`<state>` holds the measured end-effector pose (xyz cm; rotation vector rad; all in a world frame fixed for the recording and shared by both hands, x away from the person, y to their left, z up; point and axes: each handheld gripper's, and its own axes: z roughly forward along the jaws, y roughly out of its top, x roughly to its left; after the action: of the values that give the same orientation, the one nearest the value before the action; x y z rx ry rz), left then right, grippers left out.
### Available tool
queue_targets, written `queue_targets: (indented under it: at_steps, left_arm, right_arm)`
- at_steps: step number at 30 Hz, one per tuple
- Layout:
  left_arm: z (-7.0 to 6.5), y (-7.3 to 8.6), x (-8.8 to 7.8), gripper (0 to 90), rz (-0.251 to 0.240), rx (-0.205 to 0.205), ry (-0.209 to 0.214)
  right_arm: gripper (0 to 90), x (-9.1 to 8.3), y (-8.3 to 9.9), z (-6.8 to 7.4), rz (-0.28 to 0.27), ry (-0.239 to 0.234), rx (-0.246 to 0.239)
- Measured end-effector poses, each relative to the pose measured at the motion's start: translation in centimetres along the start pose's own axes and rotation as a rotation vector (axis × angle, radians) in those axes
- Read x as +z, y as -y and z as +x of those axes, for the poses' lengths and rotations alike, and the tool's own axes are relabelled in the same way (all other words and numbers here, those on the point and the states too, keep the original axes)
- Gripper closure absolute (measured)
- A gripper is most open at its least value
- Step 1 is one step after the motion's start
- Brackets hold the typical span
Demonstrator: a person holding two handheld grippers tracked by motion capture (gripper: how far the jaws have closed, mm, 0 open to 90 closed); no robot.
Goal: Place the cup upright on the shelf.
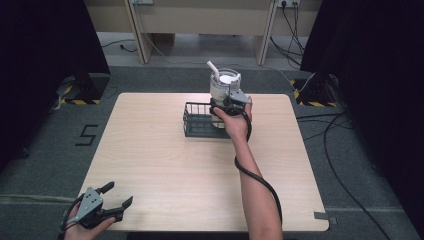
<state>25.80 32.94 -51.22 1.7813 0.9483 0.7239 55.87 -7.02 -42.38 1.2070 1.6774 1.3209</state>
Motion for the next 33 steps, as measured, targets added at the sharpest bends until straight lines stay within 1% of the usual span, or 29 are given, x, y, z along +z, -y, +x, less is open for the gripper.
queue_targets:
  at_steps: [3, 10, 14, 17, 18, 21, 23, 25, 29, 31, 33]
  left_arm:
    - [0.01, 0.01, 0.01, 15.5, -0.003, -0.001, -0.001]
    - [-0.01, 0.02, 0.03, 15.5, 0.0, -0.001, 0.001]
    - [-0.06, -0.01, -0.02, 15.5, 0.002, 0.002, 0.002]
    - [-0.07, -0.02, -0.02, 15.4, 0.003, 0.004, 0.002]
    - [-0.09, -0.03, -0.01, 15.4, 0.003, 0.005, 0.001]
    - [-0.1, -0.04, -0.01, 15.4, 0.004, 0.006, 0.0]
    - [-0.08, -0.04, -0.02, 15.4, 0.004, 0.006, 0.0]
    - [-0.06, -0.04, -0.04, 15.4, 0.003, 0.004, -0.001]
    - [-0.03, -0.03, -0.04, 15.4, 0.003, 0.006, -0.001]
    - [-0.05, -0.05, -0.08, 15.3, 0.001, 0.006, -0.001]
    - [-0.04, -0.05, -0.08, 15.4, -0.001, 0.004, -0.002]
  right_arm:
    - [9.6, 0.1, 0.21, 0.03, 0.006, 0.0, 0.003]
    - [9.4, 0.17, 0.46, 0.17, -0.009, -0.004, -0.021]
    - [9.0, 0.13, 0.57, 0.1, -0.01, -0.012, -0.021]
    - [7.9, 0.11, 0.65, 0.05, -0.009, -0.02, -0.014]
    - [4.0, 0.14, 0.64, 0.11, -0.013, -0.022, -0.017]
    - [2.7, 0.15, 0.6, 0.27, -0.013, -0.027, -0.02]
    - [3.1, 0.21, 0.61, 0.47, -0.025, -0.024, -0.012]
    - [3.0, 0.21, 0.62, 0.49, -0.027, -0.024, -0.009]
    - [1.0, 0.13, 0.68, 0.39, -0.032, -0.005, -0.003]
    - [0.7, 0.11, 0.79, 0.37, -0.034, -0.004, 0.006]
    - [0.6, 0.05, 0.9, 0.45, -0.035, -0.001, 0.005]
